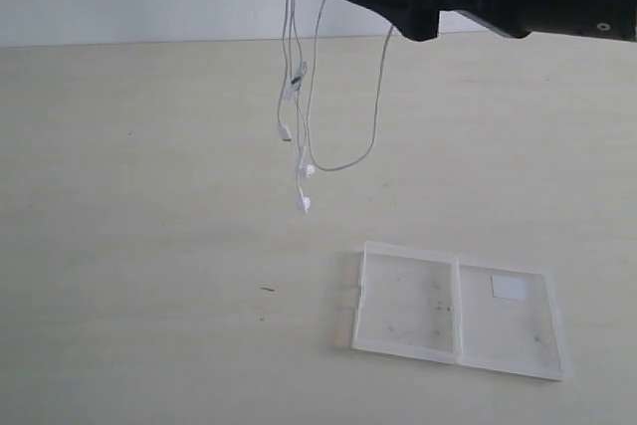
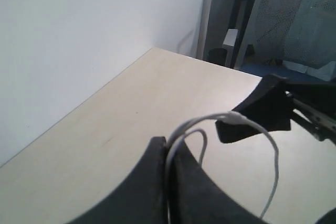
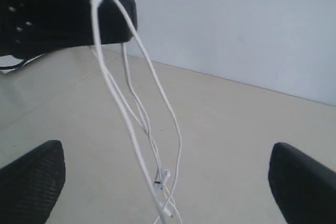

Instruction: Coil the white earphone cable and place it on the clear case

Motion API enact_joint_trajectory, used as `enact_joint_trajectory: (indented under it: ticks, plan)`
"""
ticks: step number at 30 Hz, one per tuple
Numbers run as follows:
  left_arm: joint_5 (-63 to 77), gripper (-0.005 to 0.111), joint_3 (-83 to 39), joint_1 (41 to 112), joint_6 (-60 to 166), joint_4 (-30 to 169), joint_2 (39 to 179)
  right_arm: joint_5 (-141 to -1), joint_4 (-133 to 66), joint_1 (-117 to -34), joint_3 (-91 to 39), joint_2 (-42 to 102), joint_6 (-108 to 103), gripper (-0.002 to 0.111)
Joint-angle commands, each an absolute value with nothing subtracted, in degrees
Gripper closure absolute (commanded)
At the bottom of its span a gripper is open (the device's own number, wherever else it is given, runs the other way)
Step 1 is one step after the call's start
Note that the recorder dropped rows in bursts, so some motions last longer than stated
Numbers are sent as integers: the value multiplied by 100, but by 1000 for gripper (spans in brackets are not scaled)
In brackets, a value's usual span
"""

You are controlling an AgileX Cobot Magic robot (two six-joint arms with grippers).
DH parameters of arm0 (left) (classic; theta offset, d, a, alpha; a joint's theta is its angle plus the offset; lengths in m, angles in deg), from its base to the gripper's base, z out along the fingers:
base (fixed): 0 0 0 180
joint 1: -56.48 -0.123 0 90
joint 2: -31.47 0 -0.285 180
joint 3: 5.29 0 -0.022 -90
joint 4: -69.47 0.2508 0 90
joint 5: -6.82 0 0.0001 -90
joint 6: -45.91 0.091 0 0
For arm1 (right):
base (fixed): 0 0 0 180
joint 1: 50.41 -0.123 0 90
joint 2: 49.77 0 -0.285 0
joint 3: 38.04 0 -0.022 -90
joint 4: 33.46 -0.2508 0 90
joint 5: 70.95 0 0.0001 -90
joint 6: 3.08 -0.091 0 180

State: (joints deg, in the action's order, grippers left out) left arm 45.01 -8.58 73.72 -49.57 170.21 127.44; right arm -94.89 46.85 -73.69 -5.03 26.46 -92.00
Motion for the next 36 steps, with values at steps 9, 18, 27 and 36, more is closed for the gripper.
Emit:
enact_joint_trajectory:
  ticks: [9,18,27,36]
  plan:
    - [4129,107,-809,7391,-5205,16856,12697,-10786,6270,-7373,-522,2509,-10386,6]
    - [3707,107,-793,7615,-5332,16942,12685,-10504,6649,-7373,-522,2673,-10624,8]
    - [3302,107,-793,7821,-5492,16942,12685,-9832,5410,-7373,-522,3424,-9177,11]
    - [3276,107,-793,7821,-5568,16942,12685,-10402,2962,-7373,-522,4211,-6104,11]
